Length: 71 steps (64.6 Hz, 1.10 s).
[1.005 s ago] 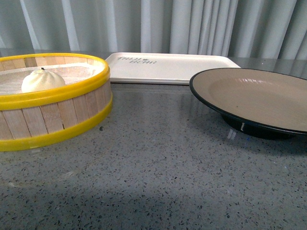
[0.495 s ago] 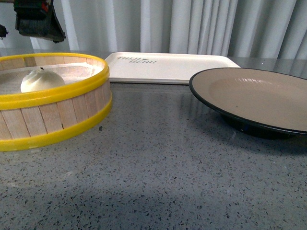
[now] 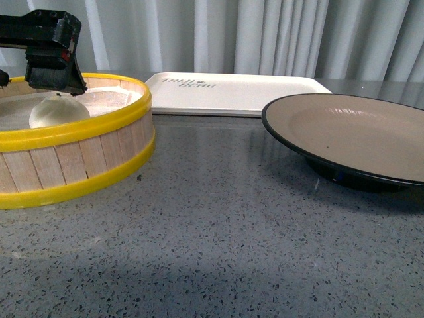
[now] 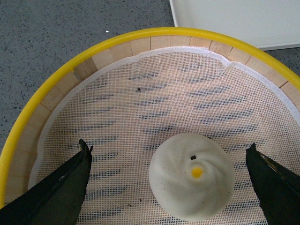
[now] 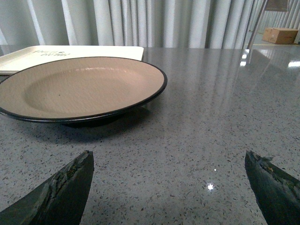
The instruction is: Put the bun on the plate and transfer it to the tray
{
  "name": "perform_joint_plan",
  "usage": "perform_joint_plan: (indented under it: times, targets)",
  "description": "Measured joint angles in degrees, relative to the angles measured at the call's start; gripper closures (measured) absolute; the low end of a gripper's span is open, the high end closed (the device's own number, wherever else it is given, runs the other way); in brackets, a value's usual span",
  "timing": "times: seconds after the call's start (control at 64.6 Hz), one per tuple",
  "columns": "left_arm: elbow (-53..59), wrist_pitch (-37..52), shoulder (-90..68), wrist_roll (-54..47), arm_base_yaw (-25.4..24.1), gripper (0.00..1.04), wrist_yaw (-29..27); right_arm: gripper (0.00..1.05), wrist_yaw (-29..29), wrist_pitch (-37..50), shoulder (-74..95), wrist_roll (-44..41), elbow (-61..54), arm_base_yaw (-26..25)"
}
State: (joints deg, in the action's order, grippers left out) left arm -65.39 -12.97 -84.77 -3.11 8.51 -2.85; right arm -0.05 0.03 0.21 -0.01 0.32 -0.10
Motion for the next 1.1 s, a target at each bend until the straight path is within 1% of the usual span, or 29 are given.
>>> perform_joint_plan:
  times: [0.402,0.449,0.526,0.541,0.572,0.588,0.619,0.634,0.742,0.851,0.897,0.959,1.098]
  targets:
    - [-0.24,-1.68,-1.90,0.15,1.86,0.07,-1.01,0.08,0.00,0.00,0.00,0.00,0.00,0.00]
    - [-0.31,-1.70,-2.01,0.07,2.01,0.08,-1.09,0.08,0.00,0.00,0.00,0.00,0.00,0.00]
    - [-0.63,-1.90,-2.25,0.11,2.16,0.26,-1.29,0.08,0.00,0.00,0.00,0.00,0.00,0.00]
    - [-0.72,-1.97,-2.29,0.11,2.19,0.31,-1.31,0.08,0.00,0.00,0.00,0.00,0.00,0.00]
    - [-0.81,-2.05,-2.34,0.11,2.21,0.36,-1.31,0.08,0.00,0.00,0.00,0.00,0.00,0.00]
    - [-0.90,-2.10,-2.43,0.11,2.23,0.41,-1.31,0.08,0.00,0.00,0.00,0.00,0.00,0.00]
    - [-0.96,-2.12,-2.45,0.11,2.23,0.44,-1.36,0.08,0.00,0.00,0.00,0.00,0.00,0.00]
    - [-1.09,-2.12,-2.51,0.13,2.25,0.47,-1.38,0.08,0.00,0.00,0.00,0.00,0.00,0.00]
    - [-1.49,-2.19,-2.62,0.13,2.36,0.63,-1.42,0.08,0.00,0.00,0.00,0.00,0.00,0.00]
    - [-1.70,-2.43,-2.64,0.17,2.49,0.87,-1.27,0.08,0.00,0.00,0.00,0.00,0.00,0.00]
    - [-1.84,-2.45,-2.67,0.20,2.54,0.96,-1.25,0.08,0.00,0.00,0.00,0.00,0.00,0.00]
    - [-2.08,-2.54,-2.67,0.24,2.60,1.01,-1.22,0.08,0.00,0.00,0.00,0.00,0.00,0.00]
    - [-2.80,-2.89,-2.67,0.24,2.62,1.01,-1.16,0.08,0.00,0.00,0.00,0.00,0.00,0.00]
